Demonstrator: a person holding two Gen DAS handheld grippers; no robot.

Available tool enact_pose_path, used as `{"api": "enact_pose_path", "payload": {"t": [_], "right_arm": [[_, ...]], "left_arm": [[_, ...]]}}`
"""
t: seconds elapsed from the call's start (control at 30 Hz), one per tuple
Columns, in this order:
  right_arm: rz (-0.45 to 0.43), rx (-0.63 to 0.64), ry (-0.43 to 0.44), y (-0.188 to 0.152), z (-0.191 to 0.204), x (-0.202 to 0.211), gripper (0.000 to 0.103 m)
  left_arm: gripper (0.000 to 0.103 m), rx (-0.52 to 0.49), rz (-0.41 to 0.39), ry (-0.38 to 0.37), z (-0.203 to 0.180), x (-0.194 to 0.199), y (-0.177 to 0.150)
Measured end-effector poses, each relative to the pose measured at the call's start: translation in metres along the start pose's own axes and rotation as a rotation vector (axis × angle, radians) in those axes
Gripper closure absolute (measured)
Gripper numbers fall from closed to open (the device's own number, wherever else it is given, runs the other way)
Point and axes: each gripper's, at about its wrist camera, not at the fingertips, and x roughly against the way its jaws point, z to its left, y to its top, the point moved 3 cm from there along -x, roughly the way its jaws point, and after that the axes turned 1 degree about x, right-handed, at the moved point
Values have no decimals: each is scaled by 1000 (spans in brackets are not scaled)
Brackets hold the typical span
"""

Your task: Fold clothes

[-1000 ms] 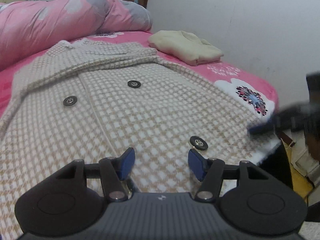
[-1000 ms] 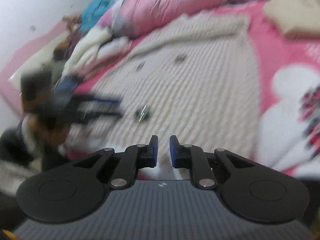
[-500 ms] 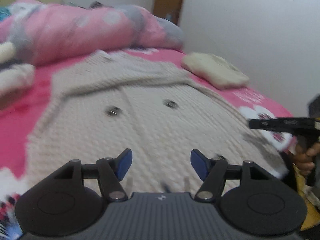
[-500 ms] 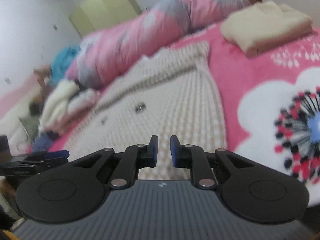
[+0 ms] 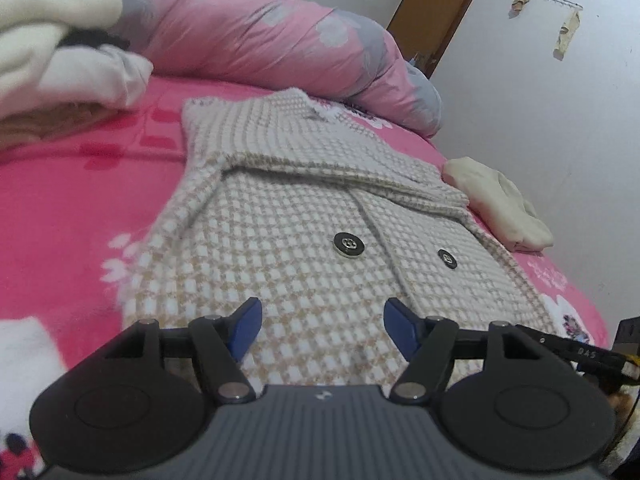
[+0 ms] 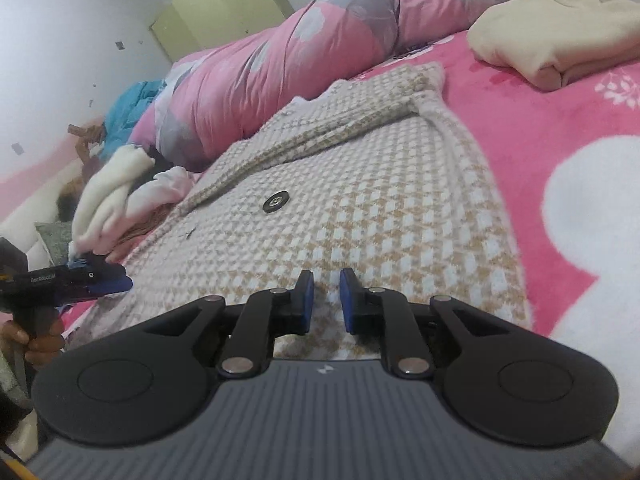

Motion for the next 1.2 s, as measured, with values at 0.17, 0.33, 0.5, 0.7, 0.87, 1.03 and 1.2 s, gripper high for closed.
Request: {"api": "enact_pose_path", "payload": {"t": [0.17, 0.33, 0.5, 0.7, 0.87, 1.03, 1.2], "right_arm": [[52, -15, -21, 14, 5, -1, 86], [22, 117, -60, 70, 25, -3, 82], [-46, 303, -82, 143, 48, -29, 82], [-18, 374, -53, 206, 59, -137, 82], [-22, 331, -18, 253, 65, -224, 82], [-24, 250, -24, 302, 42, -305, 81], [132, 112, -21, 321, -22, -376, 68]], "left_arm": [[30, -9, -66, -47, -9, 7, 28], [17, -132, -156, -25, -28, 7, 79], [17, -181, -175, 89, -30, -31, 127], [21, -125, -157, 197, -15, -117, 190], [22, -176, -171, 259, -5, -185, 241], [22, -107, -156, 143, 29, -249, 293], [24, -4, 6, 62, 59, -315, 316]]}}
